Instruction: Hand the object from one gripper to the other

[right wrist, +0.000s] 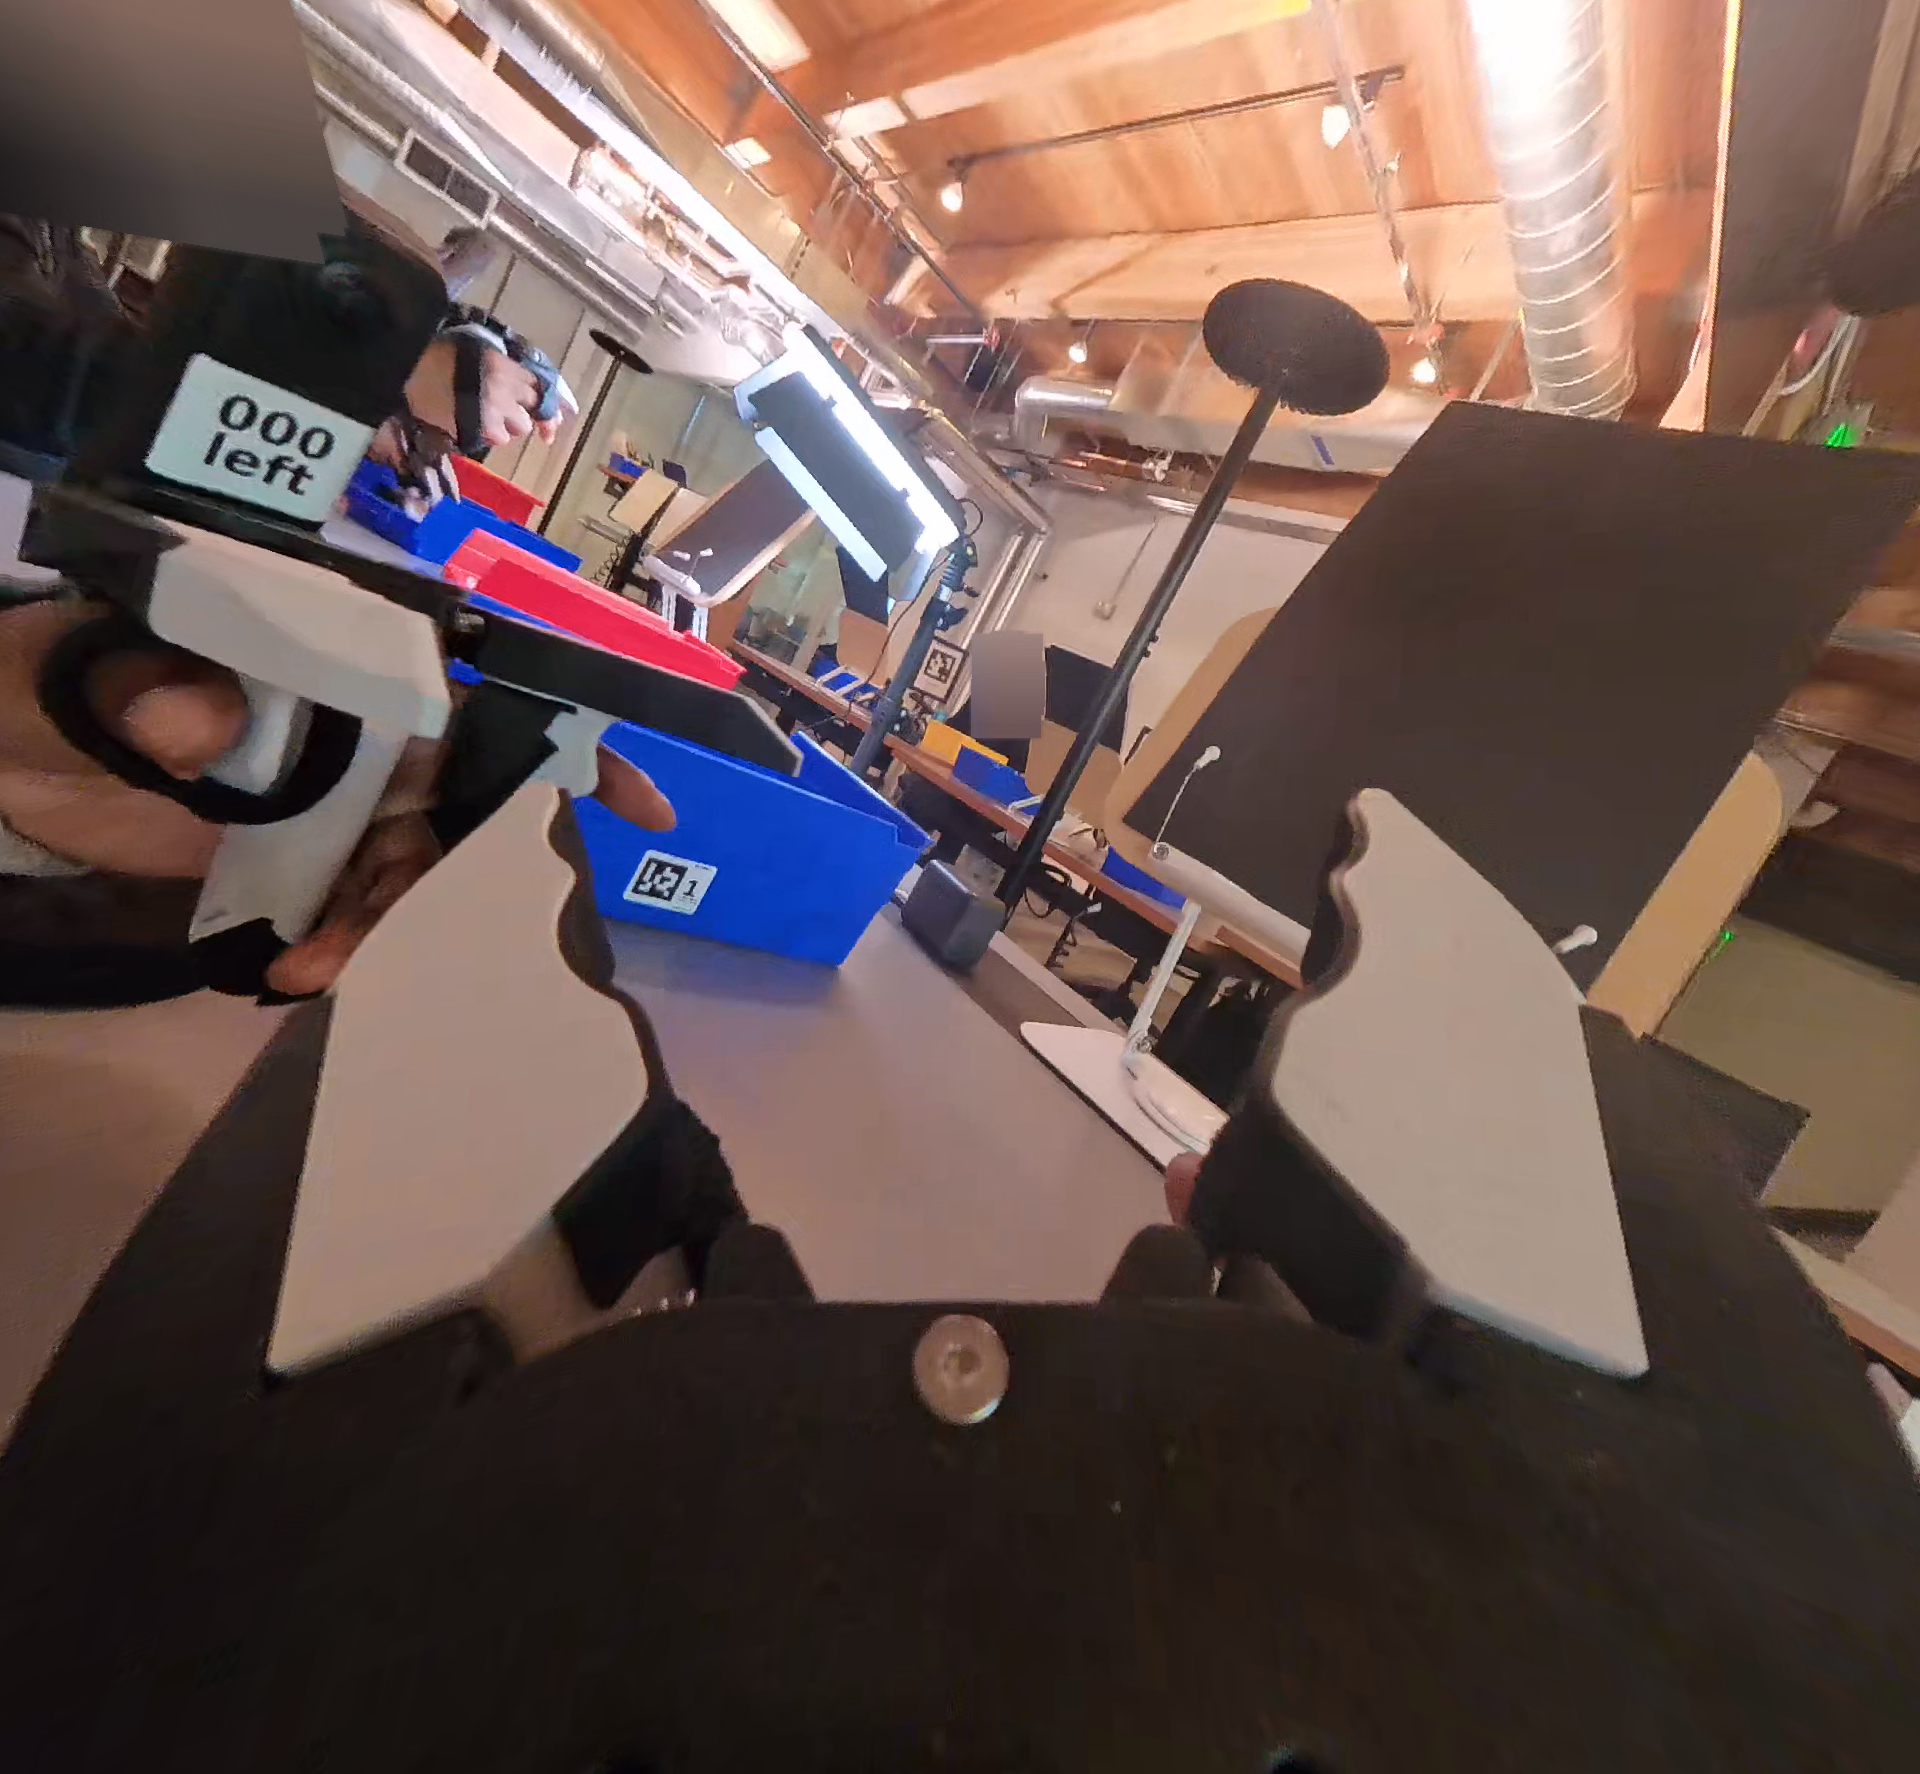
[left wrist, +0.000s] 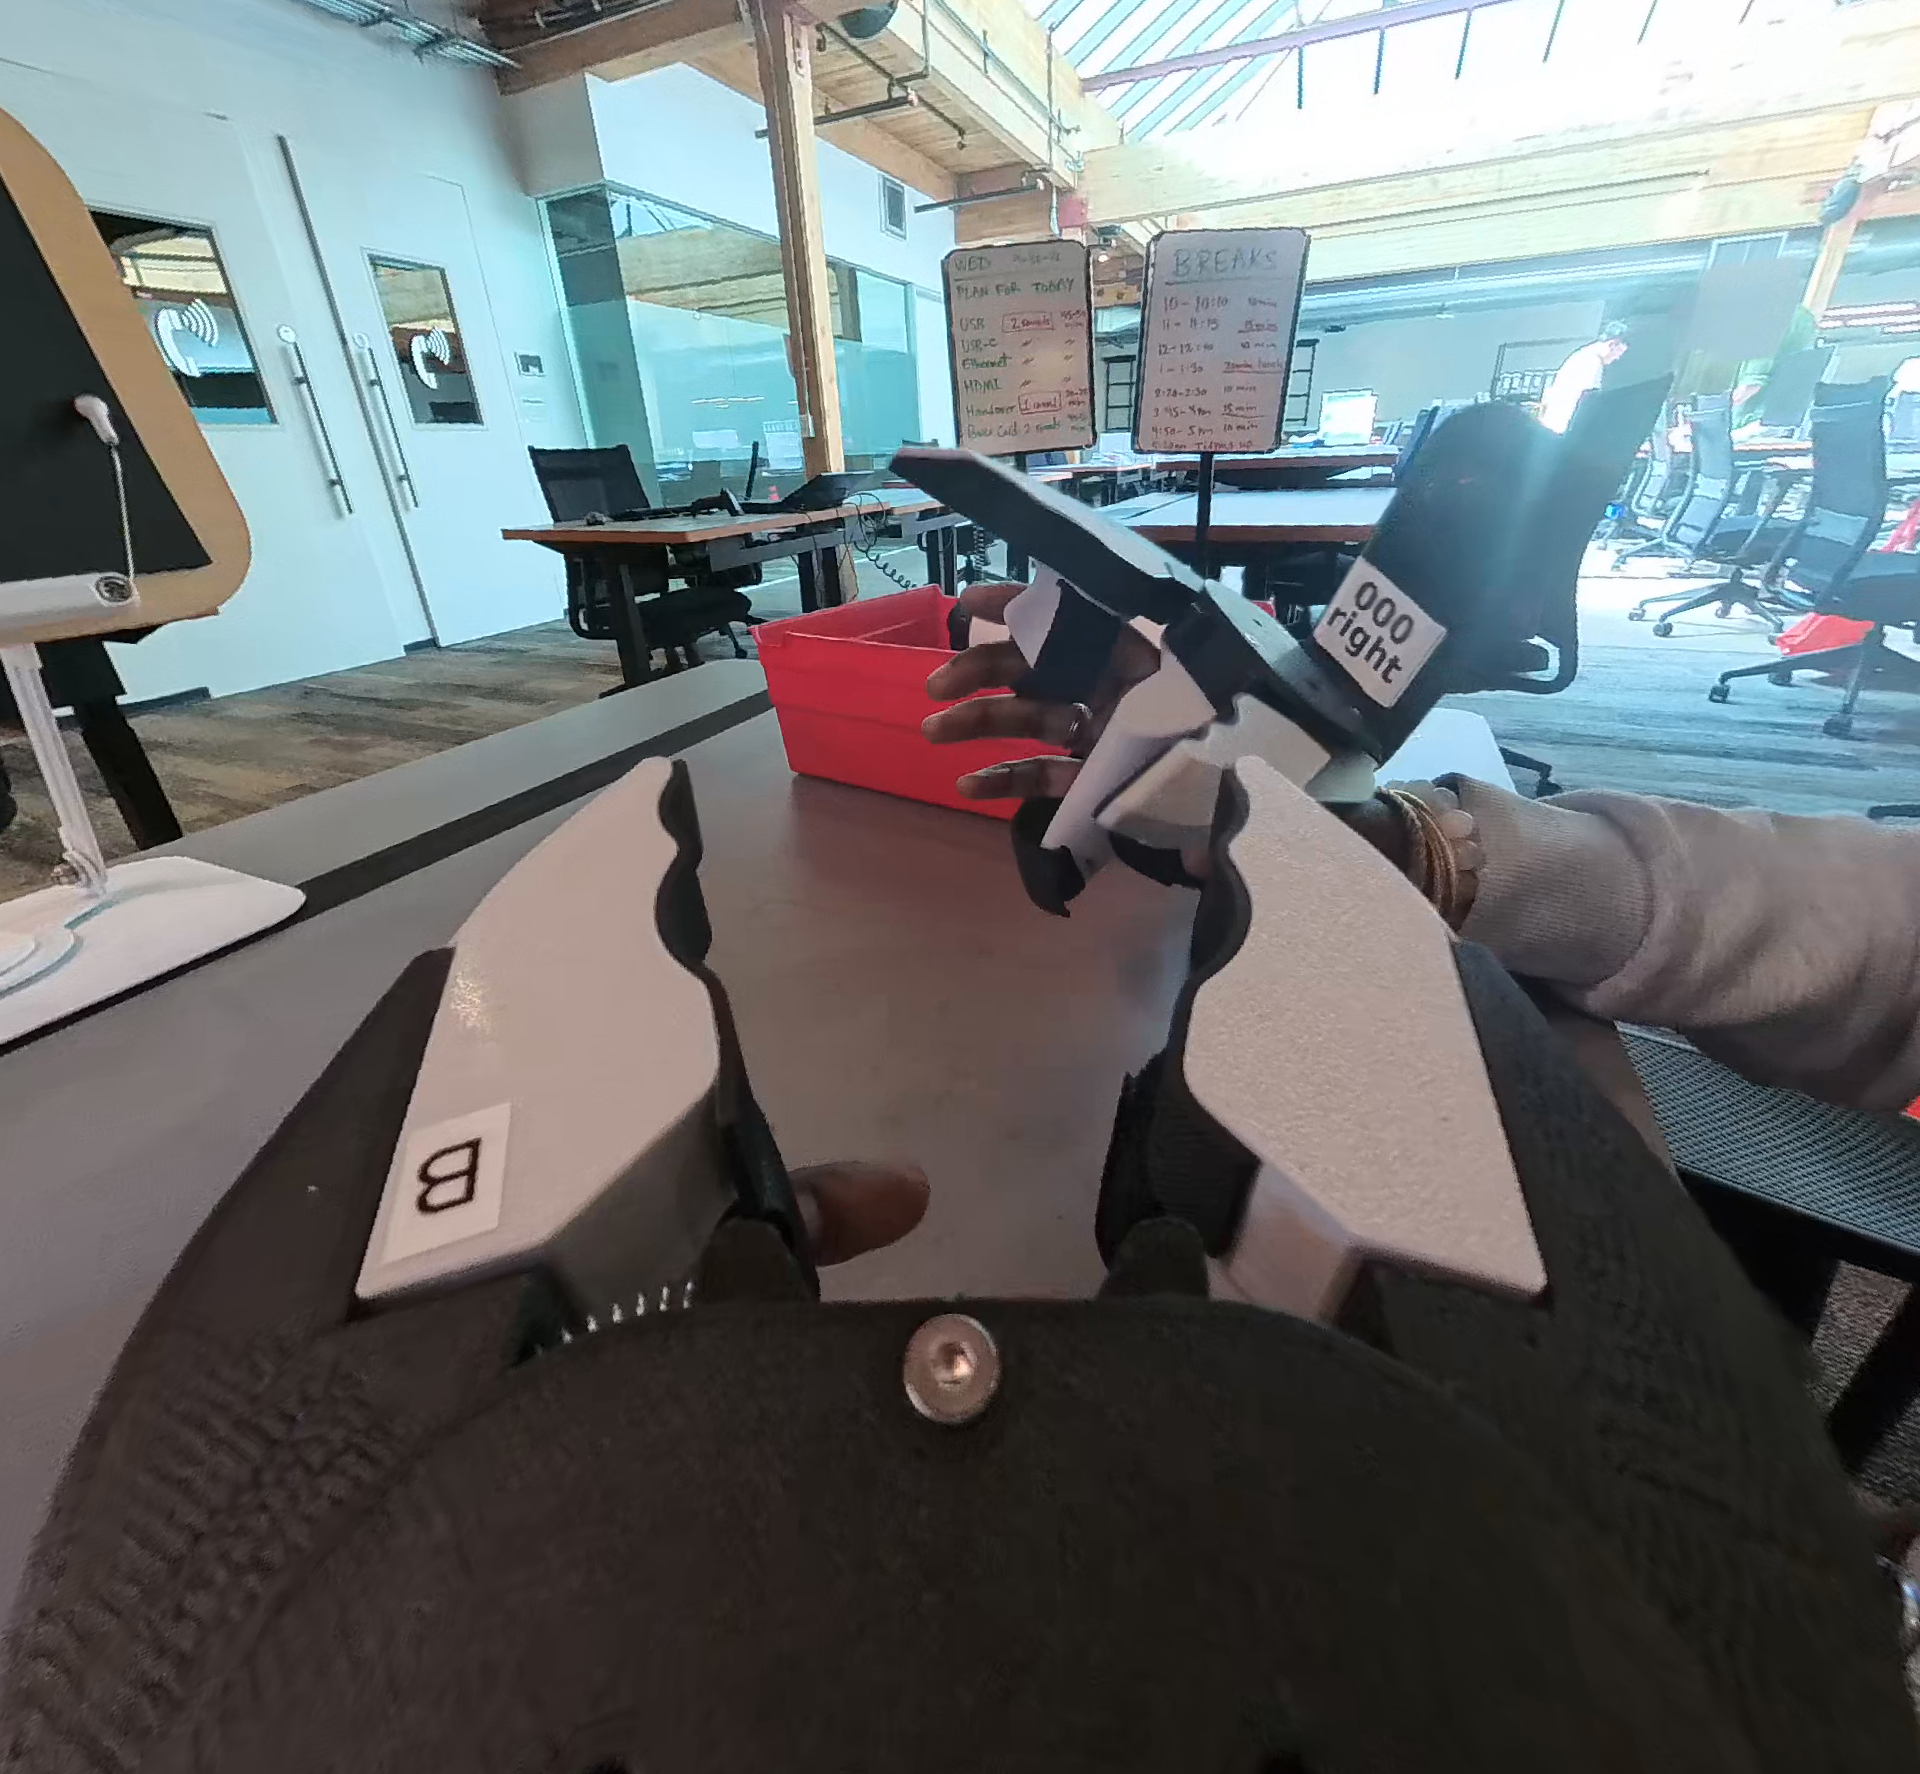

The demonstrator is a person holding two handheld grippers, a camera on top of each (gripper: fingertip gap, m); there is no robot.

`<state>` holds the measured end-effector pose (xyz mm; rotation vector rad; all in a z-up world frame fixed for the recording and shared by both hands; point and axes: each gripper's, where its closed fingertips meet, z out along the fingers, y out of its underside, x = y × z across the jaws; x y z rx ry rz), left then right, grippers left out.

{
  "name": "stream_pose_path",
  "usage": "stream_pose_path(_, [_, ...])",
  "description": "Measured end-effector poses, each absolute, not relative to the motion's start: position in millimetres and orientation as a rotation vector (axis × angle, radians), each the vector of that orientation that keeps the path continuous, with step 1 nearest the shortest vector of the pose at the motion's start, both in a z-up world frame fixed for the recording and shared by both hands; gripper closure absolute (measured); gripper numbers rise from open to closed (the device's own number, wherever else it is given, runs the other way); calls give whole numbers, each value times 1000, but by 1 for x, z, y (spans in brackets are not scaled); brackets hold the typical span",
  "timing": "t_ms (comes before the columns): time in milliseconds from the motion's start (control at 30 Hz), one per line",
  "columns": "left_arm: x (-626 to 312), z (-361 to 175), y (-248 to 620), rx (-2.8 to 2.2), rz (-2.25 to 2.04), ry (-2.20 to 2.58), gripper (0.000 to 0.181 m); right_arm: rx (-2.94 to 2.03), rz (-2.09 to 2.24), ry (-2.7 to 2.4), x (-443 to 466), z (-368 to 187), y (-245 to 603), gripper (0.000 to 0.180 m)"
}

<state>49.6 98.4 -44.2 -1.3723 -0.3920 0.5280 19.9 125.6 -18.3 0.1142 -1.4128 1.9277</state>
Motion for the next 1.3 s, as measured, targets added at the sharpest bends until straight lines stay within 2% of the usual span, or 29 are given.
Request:
stream_pose_path(233, [63, -41, 74, -1495, 476, -485, 96, 57, 2025, -1322, 19, -1, 147, 57])
stream_pose_path(467, [68, -13, -74, -1623, 702, -801, 110, 101, 1977, -1437, 19, -17, 133, 60])
stream_pose_path(567, [46, -36, -165, -1775, 854, -1152, 112, 125, 1974, -1456, 22, -19, 130, 60])
stream_pose_path(667, [29, -75, -216, -1934, 764, -1420, 126, 135, 1982, -1426, 24, -14, 133, 61])
stream_pose_path(933, [-5, -155, -257, -2257, 539, -1732, 136, 111, 2050, -1400, 25, -10, 137, 63])
stream_pose_path(1300, [-11, -184, -269, -2277, 425, -1847, 149, 127, 2033, -1413, 27, -13, 134, 63])
